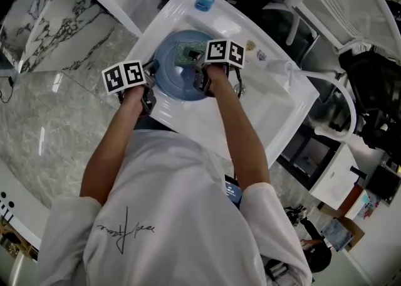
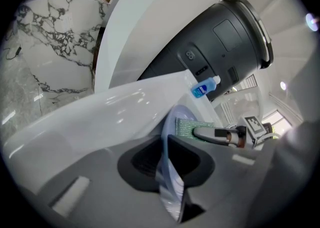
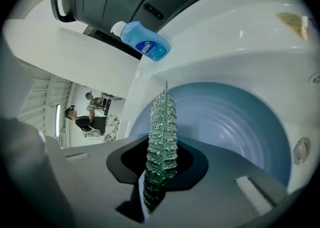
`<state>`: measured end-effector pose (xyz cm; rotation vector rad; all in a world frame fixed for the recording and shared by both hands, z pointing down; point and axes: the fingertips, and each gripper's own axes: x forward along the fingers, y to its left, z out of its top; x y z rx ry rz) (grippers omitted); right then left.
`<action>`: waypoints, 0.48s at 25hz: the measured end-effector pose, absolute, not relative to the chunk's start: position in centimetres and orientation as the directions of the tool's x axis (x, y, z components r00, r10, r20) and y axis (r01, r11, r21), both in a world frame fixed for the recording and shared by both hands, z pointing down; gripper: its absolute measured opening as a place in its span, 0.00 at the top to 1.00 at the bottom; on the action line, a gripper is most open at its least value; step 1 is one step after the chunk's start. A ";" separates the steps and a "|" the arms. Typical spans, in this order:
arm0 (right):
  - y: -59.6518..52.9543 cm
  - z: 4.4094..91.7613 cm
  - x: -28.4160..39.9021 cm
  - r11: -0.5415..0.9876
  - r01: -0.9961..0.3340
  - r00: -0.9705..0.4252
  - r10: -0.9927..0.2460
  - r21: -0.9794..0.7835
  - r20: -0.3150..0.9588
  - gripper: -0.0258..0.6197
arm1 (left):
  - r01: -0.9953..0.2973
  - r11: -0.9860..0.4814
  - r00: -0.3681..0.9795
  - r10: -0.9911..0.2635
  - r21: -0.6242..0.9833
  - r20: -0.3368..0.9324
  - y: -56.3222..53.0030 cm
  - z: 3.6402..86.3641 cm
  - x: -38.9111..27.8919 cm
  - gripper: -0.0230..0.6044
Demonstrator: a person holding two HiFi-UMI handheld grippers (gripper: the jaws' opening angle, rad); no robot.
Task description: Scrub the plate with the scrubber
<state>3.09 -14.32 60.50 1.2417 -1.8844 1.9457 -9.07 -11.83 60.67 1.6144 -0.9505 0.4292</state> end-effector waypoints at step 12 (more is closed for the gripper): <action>-13.5 61.0 6.2 -0.212 -0.662 -0.609 -0.408 -0.719 0.681 0.87 | -0.765 -0.010 0.607 -0.348 0.644 0.715 -11.8 60.6 -9.1 0.81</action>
